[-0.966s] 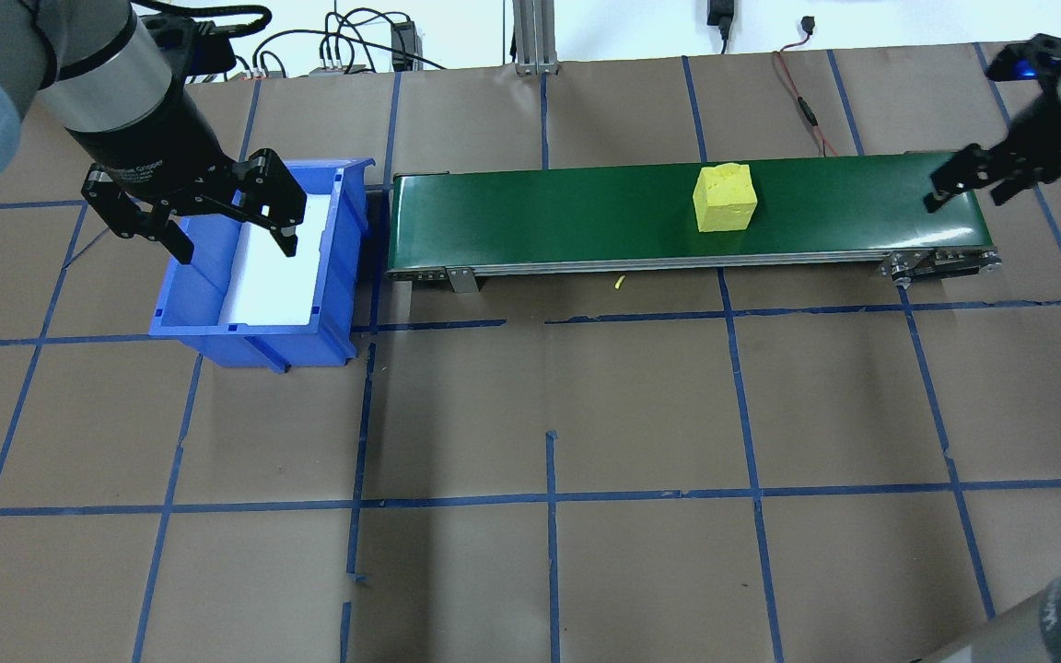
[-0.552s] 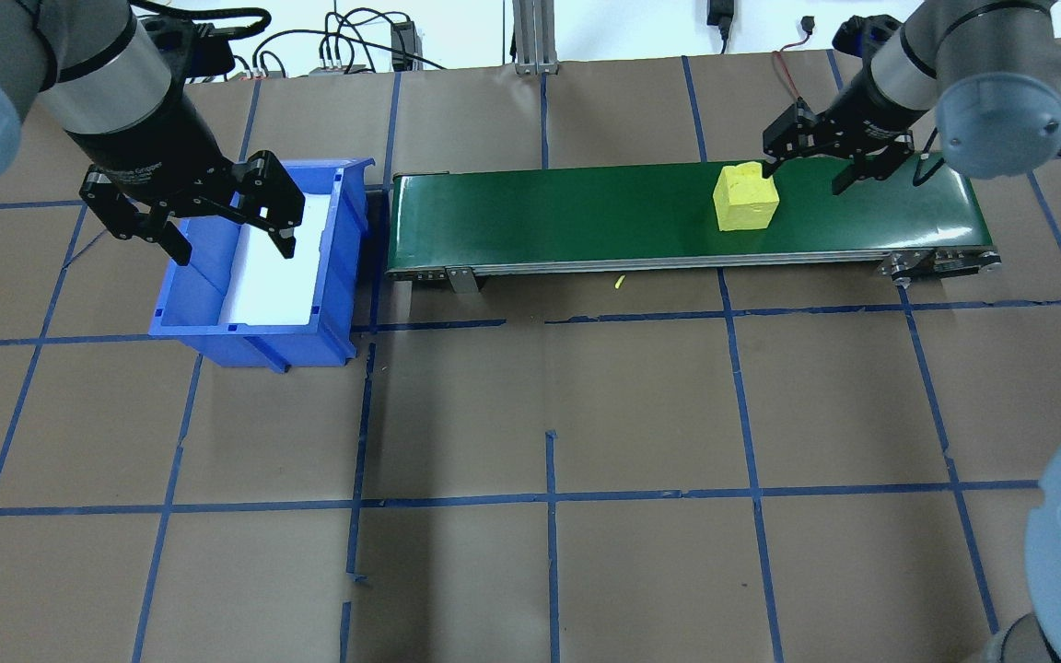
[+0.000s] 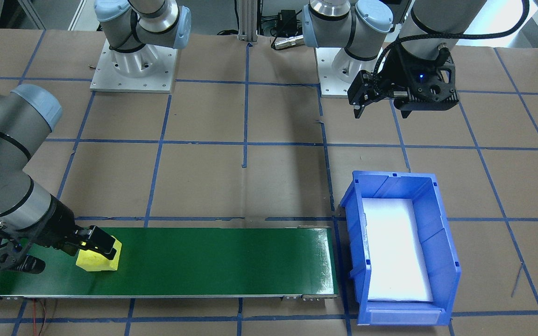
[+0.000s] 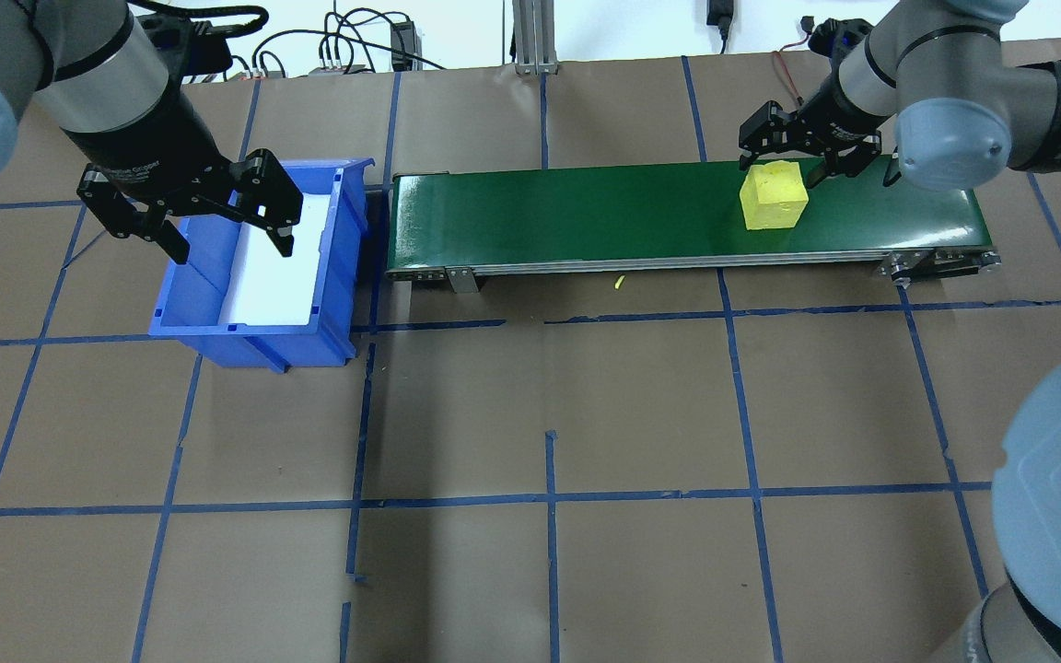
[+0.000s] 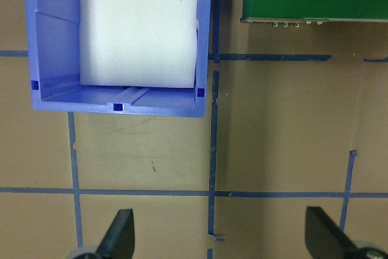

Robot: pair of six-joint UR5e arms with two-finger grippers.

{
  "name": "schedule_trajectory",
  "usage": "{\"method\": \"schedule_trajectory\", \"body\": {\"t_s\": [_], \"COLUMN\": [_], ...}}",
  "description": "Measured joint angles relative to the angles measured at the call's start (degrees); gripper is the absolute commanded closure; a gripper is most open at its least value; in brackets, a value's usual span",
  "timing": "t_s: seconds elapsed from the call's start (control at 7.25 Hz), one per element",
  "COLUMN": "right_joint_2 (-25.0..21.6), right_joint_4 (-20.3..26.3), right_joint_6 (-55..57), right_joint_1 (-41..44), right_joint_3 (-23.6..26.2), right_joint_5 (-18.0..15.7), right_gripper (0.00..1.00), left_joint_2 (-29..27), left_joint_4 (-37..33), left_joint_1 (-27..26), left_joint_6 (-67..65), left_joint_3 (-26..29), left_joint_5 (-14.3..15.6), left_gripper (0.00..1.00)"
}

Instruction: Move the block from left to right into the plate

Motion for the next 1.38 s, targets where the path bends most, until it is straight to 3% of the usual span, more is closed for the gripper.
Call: {"method": "schedule_trajectory", "body": {"t_s": [0.14,0.41,0.55,0.83,1.1,1.38], "right_joint_2": [0.44,1.46,1.66,0.98,-3.70,-9.87], "right_joint_4": [-0.46,-0.67,-0.58,0.02,8.02,15.14], "right_joint_6": [-0.76,-1.37,-1.51,-3.50,-7.28,-23.00], "right_joint_1": [-0.07,-0.29,-1.13,-5.94,-16.44,-29.29], "right_joint_3": [0.21,0.85,0.82,0.54,1.71,5.12], "right_joint_5": [-2.11,-4.73,-7.18,-9.14,-9.11,-9.53], "right_gripper": [0.10,0.65,0.73,0.73,0.73,0.72], "left_joint_2": [0.00,0.02,0.05,0.08,0.09,0.10], "left_joint_4": [0.01,-0.04,-0.06,-0.07,-0.07,-0.07], "left_joint_1": [0.01,0.00,-0.04,-0.07,-0.08,-0.02], "left_joint_6": [0.00,0.00,0.00,0.00,0.00,0.02], "left_joint_3": [0.00,-0.04,-0.05,-0.11,-0.13,-0.12], "left_joint_5": [0.00,0.00,0.00,0.02,0.08,0.05], "left_gripper": [0.00,0.00,0.00,0.00,0.00,0.00]}}
